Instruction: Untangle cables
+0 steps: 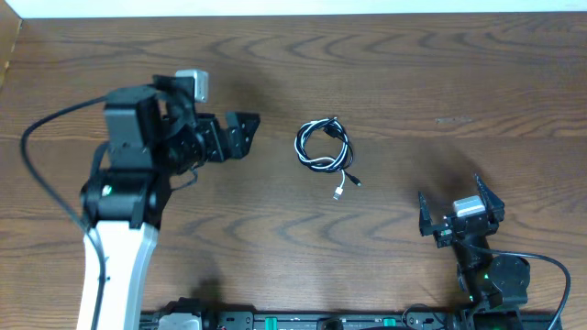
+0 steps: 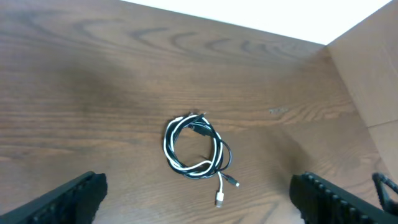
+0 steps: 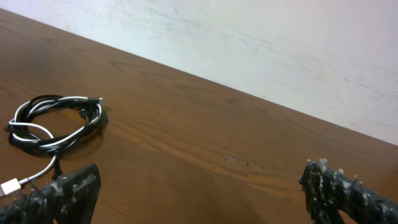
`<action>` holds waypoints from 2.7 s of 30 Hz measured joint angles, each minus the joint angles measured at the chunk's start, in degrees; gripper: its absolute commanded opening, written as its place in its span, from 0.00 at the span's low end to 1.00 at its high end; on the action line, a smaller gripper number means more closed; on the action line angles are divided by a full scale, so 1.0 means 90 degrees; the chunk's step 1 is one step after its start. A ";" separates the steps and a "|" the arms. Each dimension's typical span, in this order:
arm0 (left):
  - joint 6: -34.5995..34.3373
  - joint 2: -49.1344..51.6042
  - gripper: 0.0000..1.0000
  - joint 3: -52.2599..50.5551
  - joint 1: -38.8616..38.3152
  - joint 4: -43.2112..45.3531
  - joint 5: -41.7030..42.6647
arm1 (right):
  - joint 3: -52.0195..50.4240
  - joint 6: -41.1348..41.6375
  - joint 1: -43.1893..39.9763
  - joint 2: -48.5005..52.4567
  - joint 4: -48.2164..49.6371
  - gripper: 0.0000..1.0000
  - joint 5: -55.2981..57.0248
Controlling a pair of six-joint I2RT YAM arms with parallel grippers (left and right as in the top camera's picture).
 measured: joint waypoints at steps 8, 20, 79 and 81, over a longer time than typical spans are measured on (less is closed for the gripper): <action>-0.0763 0.0848 0.95 0.0000 -0.0743 0.0080 -0.0903 | 0.0000 0.0000 0.0000 0.0000 0.0000 0.99 0.0000; -0.1855 0.2795 0.86 0.0012 -0.1719 0.1938 -0.2033 | 0.0000 0.0010 0.0000 0.0000 0.0056 0.99 -0.0245; -0.0022 0.5192 0.40 0.0204 -0.2067 0.2467 -0.1632 | 0.4216 0.1727 0.0000 0.4918 -0.2147 0.87 -0.3886; -0.0068 0.5236 0.12 0.0226 -0.2067 0.2465 -0.1639 | 0.4216 0.1821 0.0000 0.4918 -0.2142 0.81 -0.3886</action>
